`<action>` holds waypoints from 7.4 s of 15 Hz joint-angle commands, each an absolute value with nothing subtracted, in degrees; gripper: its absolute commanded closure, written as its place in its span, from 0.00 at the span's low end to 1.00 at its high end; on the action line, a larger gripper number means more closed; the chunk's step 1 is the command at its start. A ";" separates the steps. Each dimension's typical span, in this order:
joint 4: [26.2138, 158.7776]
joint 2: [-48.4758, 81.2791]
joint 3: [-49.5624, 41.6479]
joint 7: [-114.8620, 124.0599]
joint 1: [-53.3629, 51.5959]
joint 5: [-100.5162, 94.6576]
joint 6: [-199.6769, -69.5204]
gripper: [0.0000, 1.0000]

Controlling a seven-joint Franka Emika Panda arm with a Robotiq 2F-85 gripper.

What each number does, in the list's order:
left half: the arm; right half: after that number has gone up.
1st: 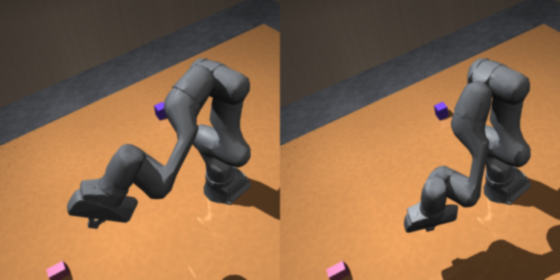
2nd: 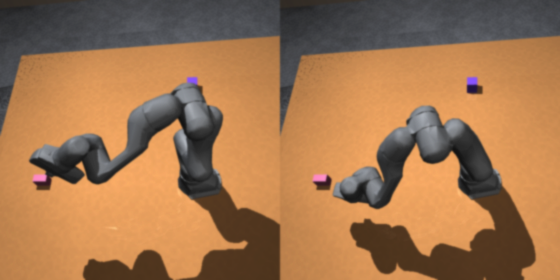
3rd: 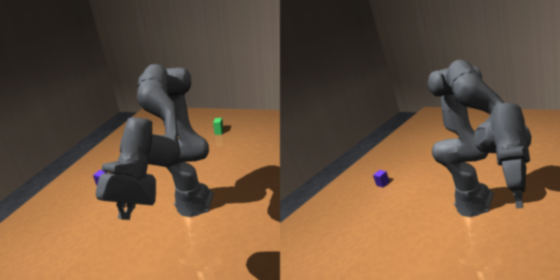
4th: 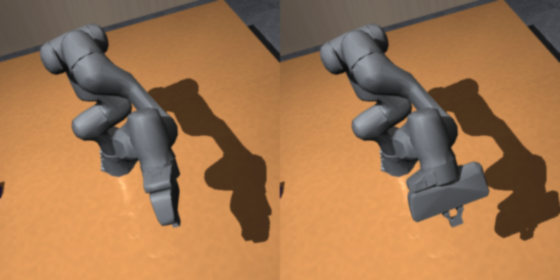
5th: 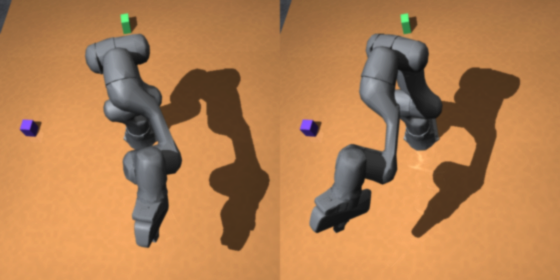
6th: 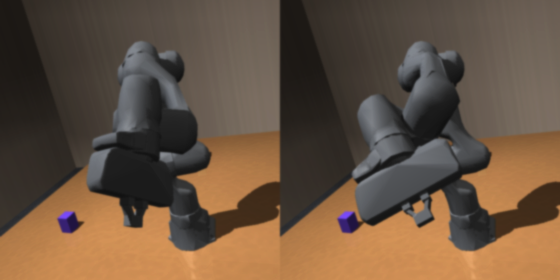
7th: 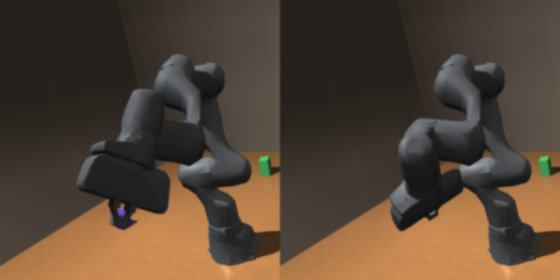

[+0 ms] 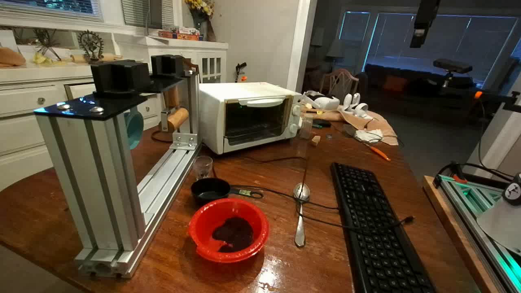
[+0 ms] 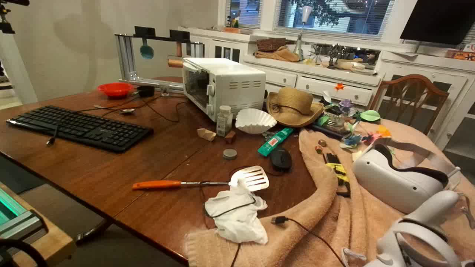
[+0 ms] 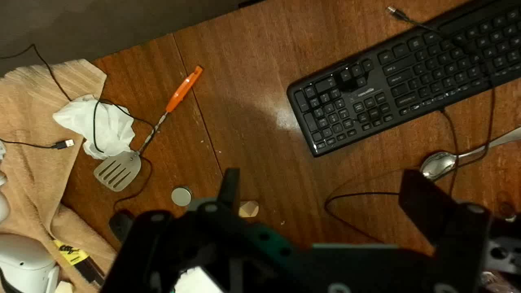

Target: Pick up the blue scooper from the rack on the left and use it to stir the contents of the red bowl

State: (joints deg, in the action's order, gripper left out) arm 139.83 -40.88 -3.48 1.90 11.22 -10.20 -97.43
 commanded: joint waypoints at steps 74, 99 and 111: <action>64.35 34.18 10.70 -6.59 -14.64 -9.31 -114.53 0.00; 52.56 44.65 11.16 -6.01 -14.33 -7.35 -114.39 0.00; 45.54 48.93 11.15 -5.53 -14.81 -7.39 -111.16 0.00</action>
